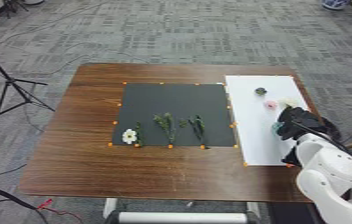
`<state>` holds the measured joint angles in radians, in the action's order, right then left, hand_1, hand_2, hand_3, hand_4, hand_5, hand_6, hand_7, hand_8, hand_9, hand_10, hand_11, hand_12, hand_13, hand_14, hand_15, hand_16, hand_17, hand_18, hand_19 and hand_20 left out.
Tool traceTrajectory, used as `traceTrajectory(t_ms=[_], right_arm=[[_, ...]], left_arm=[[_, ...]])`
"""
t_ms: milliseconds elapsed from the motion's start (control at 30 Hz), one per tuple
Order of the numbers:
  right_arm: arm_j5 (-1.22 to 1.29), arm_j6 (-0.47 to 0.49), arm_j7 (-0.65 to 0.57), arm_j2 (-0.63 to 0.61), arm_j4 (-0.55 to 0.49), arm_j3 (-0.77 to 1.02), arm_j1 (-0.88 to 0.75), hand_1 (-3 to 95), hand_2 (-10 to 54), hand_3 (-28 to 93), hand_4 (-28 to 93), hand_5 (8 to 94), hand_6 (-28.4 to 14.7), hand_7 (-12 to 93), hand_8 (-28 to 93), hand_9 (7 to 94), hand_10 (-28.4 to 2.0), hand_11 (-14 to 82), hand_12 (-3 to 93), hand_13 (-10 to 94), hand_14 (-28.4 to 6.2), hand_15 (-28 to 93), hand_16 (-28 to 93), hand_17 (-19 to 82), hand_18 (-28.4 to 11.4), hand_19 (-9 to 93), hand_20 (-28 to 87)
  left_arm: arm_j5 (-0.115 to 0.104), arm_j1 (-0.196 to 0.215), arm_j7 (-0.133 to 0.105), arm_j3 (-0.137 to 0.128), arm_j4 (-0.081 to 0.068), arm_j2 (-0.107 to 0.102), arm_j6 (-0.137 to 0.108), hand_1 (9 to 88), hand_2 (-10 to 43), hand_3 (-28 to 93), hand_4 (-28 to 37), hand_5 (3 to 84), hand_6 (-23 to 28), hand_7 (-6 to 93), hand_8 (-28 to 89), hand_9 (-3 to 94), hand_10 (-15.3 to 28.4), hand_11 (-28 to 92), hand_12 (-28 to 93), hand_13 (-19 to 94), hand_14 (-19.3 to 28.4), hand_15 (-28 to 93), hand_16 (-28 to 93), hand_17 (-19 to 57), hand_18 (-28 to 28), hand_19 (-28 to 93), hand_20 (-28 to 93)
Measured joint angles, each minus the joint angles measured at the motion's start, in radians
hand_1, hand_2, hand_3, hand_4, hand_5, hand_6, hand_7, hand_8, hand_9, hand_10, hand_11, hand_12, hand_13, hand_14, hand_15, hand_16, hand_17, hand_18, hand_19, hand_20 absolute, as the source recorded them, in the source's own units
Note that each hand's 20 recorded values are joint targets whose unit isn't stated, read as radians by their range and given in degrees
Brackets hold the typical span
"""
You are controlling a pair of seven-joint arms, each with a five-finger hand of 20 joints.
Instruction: Arrange flowers
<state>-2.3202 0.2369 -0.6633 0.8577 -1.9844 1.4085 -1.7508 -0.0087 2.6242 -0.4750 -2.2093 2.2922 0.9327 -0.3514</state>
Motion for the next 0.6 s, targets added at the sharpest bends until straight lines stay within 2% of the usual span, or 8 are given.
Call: traceTrajectory(t_ms=[100, 233, 333, 400, 500, 567, 600], right_arm=[[-0.008, -0.007, 0.01, 0.021, 0.034, -0.015, 0.01, 64.3, -9.5, 56, -28, 60.1, -1.8, 14, -12, 61.0, -11.4, 10.6, 11.8, 72, -4.4, 61, 33, 32, -23.4, 81, 33], [-0.028, -0.058, 0.019, 0.036, 0.076, -0.046, 0.032, 62.7, -9.5, 61, -28, 67.9, 0.7, 17, -10, 70.5, -9.6, 13.0, 14.1, 75, -5.1, 63, 33, 34, -23.7, 82, 35], [-0.043, -0.139, 0.019, 0.036, 0.102, -0.072, 0.041, 68.0, -9.5, 53, -28, 75.2, 0.6, 19, 0, 80.4, -8.1, 5.5, 26.1, 77, -5.6, 65, 29, 35, -23.6, 83, 37], [-0.049, -0.189, 0.019, 0.035, 0.112, -0.082, 0.042, 67.4, -9.5, 55, -28, 79.3, 1.2, 23, 3, 86.6, -7.7, 6.3, 31.3, 78, -5.9, 67, 29, 36, -23.6, 84, 37], [-0.059, -0.235, 0.017, 0.033, 0.119, -0.096, 0.041, 66.3, -9.5, 58, -28, 81.2, 1.4, 25, 5, 89.7, -7.5, 7.9, 35.9, 79, -6.2, 68, 29, 37, -23.7, 84, 38], [-0.063, -0.254, 0.017, 0.032, 0.122, -0.105, 0.041, 65.4, -9.5, 60, -28, 81.6, 1.0, 25, 6, 90.3, -7.5, 8.7, 37.9, 79, -6.2, 69, 30, 38, -23.9, 85, 38], [-0.064, -0.26, 0.017, 0.031, 0.122, -0.108, 0.04, 65.1, -9.5, 61, -28, 81.7, 0.9, 26, 6, 90.5, -7.6, 9.0, 38.5, 79, -6.3, 69, 30, 38, -23.9, 85, 38]], left_arm=[[0.0, 0.0, 0.0, 0.001, 0.0, 0.0, 0.0, 23.0, 18.3, 69, -28.3, 37.1, 8.2, 9.0, -8, 30.7, 12.5, 13, 10, 23, 12.6, 24, -4, -4.6, 11.6, 24, 11], [0.001, -0.001, 0.002, 0.004, 0.0, 0.0, 0.0, 23.0, 18.3, 69, -28.3, 37.0, 8.2, 9.0, -8, 30.6, 12.6, 13, 10, 23, 12.7, 24, -4, -4.6, 11.6, 24, 11], [0.001, -0.004, 0.002, 0.006, 0.0, 0.0, 0.0, 21.7, 19.7, 67, -28.3, 37.1, 8.2, 8.8, -8, 30.7, 12.7, 13, 10, 23, 12.3, 23, -5, -4.5, 11.6, 24, 11], [0.001, -0.004, 0.002, 0.006, 0.0, -0.001, 0.001, 22.7, 20.1, 65, -28.3, 37.3, 8.1, 8.4, -8, 31.0, 12.4, 12, 10, 23, 12.0, 22, -5, -4.5, 11.5, 23, 11], [0.002, -0.004, 0.005, 0.005, 0.0, -0.001, 0.004, 24.2, 19.5, 64, -28.3, 39.0, 5.9, 8.8, -8, 32.2, 11.3, 12, 9, 23, 10.9, 21, -6, -4.0, 10.8, 23, 10], [0.017, -0.004, 0.017, 0.0, -0.001, 0.0, 0.004, 27.1, 19.6, 62, -28.3, 40.9, 4.7, 9.5, -9, 33.6, 10.8, 13, 8, 23, 9.7, 20, -7, -3.5, 10.1, 23, 10], [0.031, -0.004, 0.025, -0.003, -0.001, 0.001, 0.004, 28.1, 20.5, 61, -28.3, 41.4, 4.3, 9.7, -9, 33.9, 10.8, 13, 8, 23, 8.9, 20, -7, -3.2, 9.7, 22, 10]])
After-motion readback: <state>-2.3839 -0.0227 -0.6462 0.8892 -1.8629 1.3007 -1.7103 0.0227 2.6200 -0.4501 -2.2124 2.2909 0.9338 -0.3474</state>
